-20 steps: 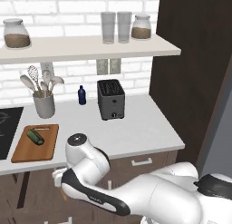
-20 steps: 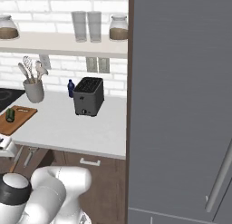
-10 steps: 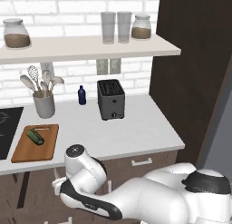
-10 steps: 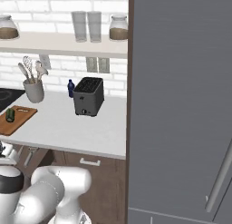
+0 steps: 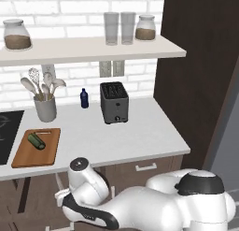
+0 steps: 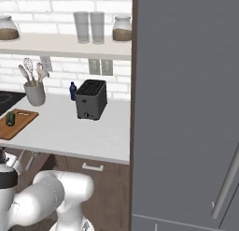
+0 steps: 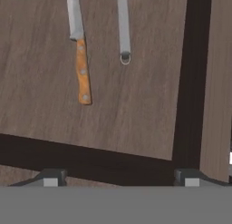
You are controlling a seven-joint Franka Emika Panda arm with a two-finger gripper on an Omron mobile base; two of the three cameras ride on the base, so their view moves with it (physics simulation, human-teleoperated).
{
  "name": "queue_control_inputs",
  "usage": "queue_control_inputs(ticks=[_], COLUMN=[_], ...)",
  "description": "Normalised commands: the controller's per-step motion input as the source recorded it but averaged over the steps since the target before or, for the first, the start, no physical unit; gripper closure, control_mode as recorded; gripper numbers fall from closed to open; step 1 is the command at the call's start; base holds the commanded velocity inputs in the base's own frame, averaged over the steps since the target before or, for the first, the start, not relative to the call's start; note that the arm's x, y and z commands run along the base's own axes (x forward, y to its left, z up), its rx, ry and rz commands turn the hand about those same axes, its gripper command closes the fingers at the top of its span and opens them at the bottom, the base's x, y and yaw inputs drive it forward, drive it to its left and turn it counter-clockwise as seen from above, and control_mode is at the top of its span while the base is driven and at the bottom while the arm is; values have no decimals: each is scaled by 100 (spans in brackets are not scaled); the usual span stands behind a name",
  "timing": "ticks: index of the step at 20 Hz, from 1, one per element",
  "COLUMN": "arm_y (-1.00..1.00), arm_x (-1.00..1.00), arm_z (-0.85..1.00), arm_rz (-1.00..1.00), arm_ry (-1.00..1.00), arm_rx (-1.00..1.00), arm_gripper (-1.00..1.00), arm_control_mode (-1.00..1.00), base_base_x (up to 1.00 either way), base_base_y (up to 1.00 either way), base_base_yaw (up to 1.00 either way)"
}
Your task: Place the appropriate cutting tool for cutting the cucumber skin on the cutting board.
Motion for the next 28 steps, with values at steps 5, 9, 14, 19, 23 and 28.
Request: queue_control_inputs(ticks=[5, 9, 14, 19, 23, 28], arm_y=[0, 0, 0, 0, 0, 0], arm_x=[-59, -73, -84, -78, -76, -93], arm_z=[-25, -38, -64, -70, -64, -46], arm_rz=[0, 0, 0, 0, 0, 0], arm_ry=[0, 3, 2, 3, 5, 5], arm_rx=[0, 0, 0, 0, -1, 0], arm_gripper=[-100, -100, -100, -100, -100, -100], arm_control_mode=[-100, -100, -100, -100, -100, -100], base_base_x=[0, 0, 0, 0, 0, 0], base_base_y=[0, 0, 0, 0, 0, 0], base_base_yaw=[0, 0, 0, 0, 0, 0])
